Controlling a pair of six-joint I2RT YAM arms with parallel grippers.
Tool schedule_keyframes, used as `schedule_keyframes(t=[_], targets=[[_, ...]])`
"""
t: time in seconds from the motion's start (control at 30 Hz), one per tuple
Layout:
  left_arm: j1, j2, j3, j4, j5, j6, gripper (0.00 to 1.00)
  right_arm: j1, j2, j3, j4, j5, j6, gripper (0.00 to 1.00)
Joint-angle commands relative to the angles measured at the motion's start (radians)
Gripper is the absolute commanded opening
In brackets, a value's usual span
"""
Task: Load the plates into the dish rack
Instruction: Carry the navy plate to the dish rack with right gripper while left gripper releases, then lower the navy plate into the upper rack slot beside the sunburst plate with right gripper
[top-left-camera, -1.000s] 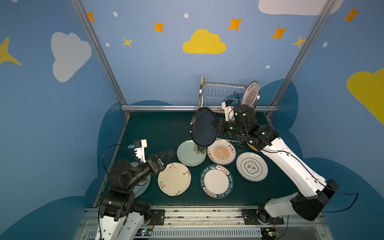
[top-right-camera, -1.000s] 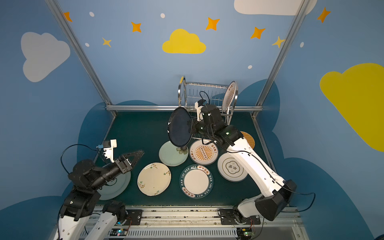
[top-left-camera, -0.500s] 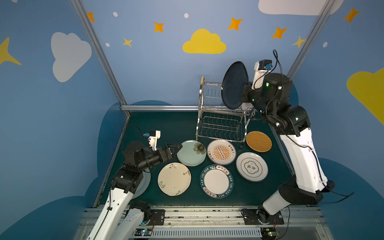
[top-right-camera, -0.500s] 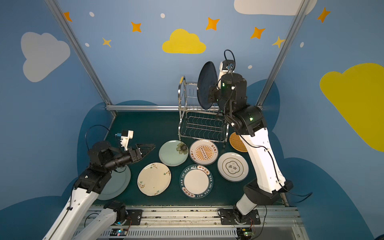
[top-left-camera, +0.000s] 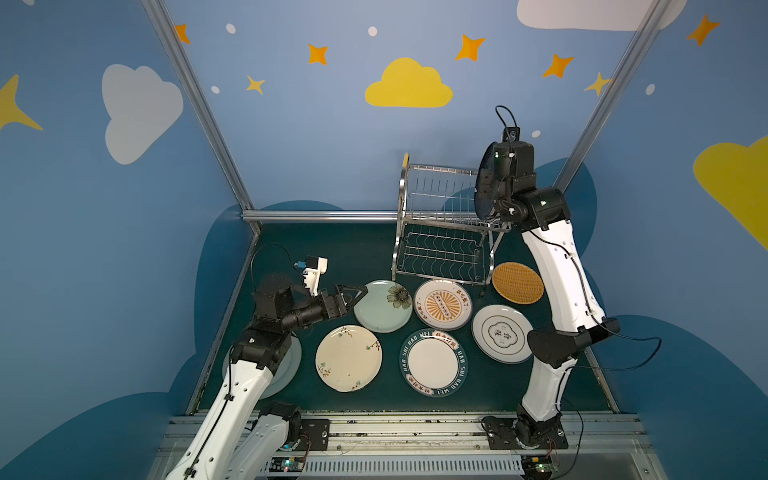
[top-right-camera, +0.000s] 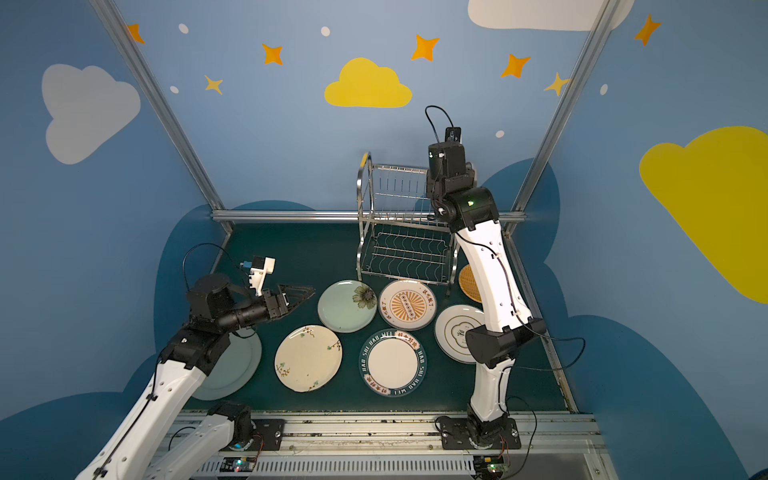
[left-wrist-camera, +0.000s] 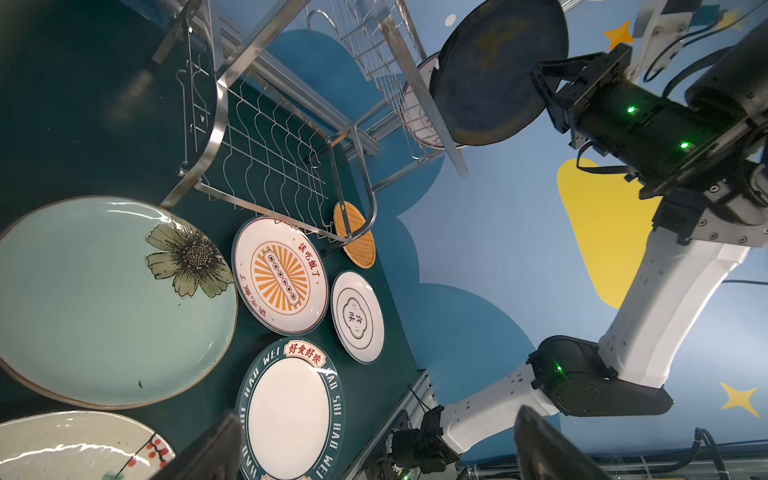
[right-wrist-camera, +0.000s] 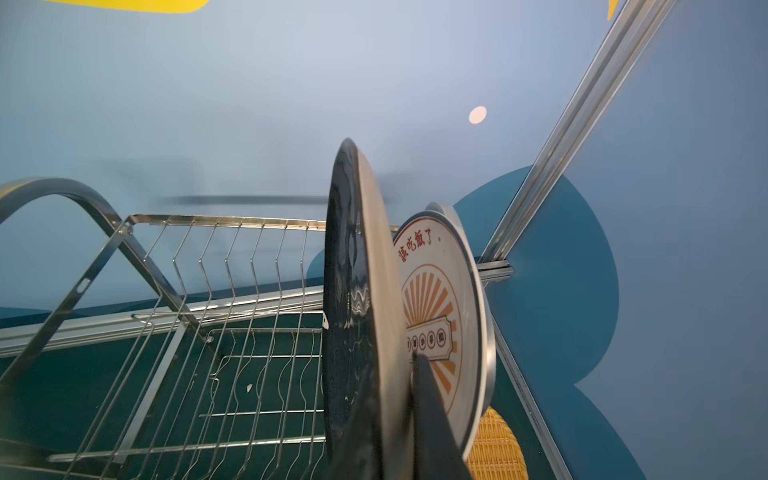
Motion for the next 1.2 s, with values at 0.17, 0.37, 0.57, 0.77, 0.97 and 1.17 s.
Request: schedule_keyframes(t=[0.17, 0.37, 0.57, 0.77, 0.97, 1.17], targets=[[0.025, -0.012, 0.004, 0.152, 0.112, -0.038, 1.0, -0.029, 0.006, 0.051, 0.144, 0.069, -0.023, 0.0], [0.026, -0.048, -0.011, 0.175, 0.108, -0.037, 1.0, -0.035, 0.03, 0.055, 0.163, 0.062, -0.03, 0.0], [0.027, -0.043, -0.012, 0.18, 0.114, -0.043, 1.0, -0.038, 0.077, 0.104, 0.153, 0.061, -0.025, 0.0], [0.029, -0.044, -0.015, 0.187, 0.114, -0.046, 1.0, -0.045, 0.099, 0.105, 0.155, 0.065, -0.013, 0.0], [0.037, -0.042, -0.018, 0.198, 0.115, -0.056, 1.0, -0.05, 0.118, 0.104, 0.139, 0.061, 0.004, 0.0], [0.046, -0.041, -0.024, 0.215, 0.119, -0.069, 1.0, -0.056, 0.131, 0.104, 0.131, 0.059, 0.021, 0.0]])
